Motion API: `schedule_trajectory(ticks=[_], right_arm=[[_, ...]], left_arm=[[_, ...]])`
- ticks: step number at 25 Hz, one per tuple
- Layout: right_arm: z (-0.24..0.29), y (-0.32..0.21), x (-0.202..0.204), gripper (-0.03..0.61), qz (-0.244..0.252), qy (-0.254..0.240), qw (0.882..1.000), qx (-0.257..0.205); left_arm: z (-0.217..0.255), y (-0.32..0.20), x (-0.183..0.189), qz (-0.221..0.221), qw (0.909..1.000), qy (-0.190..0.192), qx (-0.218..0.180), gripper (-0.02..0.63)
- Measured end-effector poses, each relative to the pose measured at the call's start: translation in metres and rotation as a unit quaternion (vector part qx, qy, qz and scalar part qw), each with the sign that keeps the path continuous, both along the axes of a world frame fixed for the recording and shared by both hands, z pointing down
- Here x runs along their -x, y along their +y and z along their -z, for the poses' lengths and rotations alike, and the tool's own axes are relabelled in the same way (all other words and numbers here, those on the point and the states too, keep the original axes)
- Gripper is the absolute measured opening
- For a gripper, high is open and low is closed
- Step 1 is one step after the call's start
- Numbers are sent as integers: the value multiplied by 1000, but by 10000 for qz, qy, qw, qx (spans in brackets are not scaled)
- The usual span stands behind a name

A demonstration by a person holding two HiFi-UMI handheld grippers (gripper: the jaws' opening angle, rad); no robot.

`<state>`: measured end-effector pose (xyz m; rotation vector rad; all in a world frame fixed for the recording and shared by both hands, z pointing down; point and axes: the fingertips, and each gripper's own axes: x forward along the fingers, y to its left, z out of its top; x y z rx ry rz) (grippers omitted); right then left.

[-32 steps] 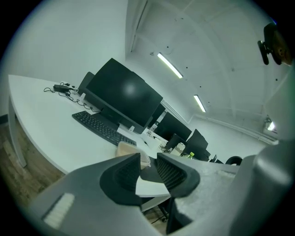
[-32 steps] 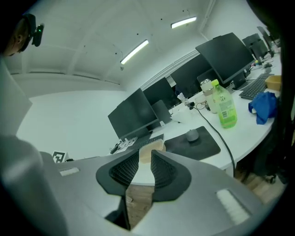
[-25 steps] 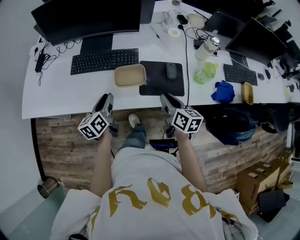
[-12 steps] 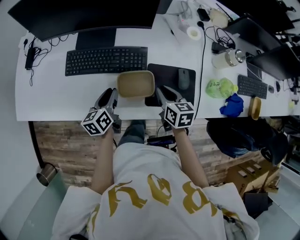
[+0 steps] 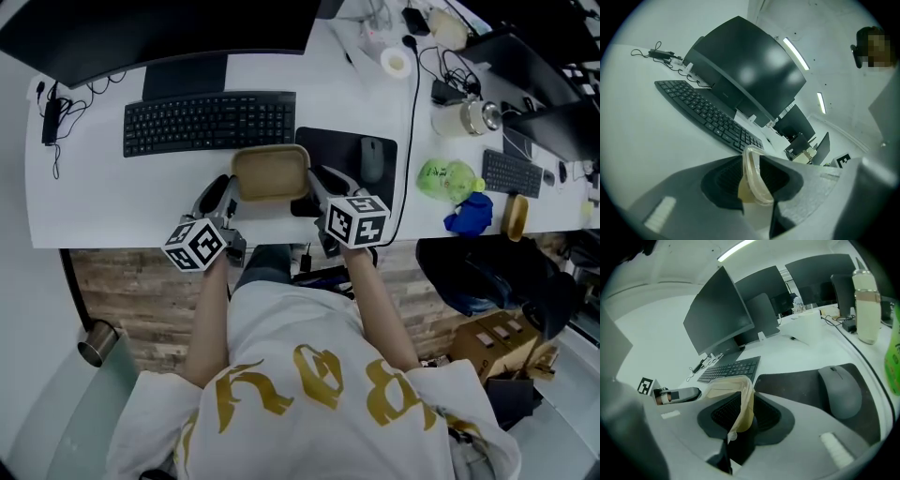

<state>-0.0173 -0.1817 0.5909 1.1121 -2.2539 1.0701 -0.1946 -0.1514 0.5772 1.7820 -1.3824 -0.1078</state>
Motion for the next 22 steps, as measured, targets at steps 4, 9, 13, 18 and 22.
schedule_trajectory(ticks=[4,9,13,18,22], right_arm=[[-4,-3,1,116,-61,-237,9995,200],[-6,-4,4,112,13,-427,9986,298],[-5,-5,6,91,78,-581,9976,377],[-4,-5,7,91,177,-472,9981,340],[-2,-6,7,92,221,-403,9985,293]], left_arm=[[-3,-4,-3,-94,9999,27,69,101],[-7,-7,-8,-194,9997,44,167,101],[-8,-10,-8,-220,9995,33,208,101],[-5,-13,-8,-246,9994,-69,214,101],[-2,-16,-9,-264,9993,-169,194,103]])
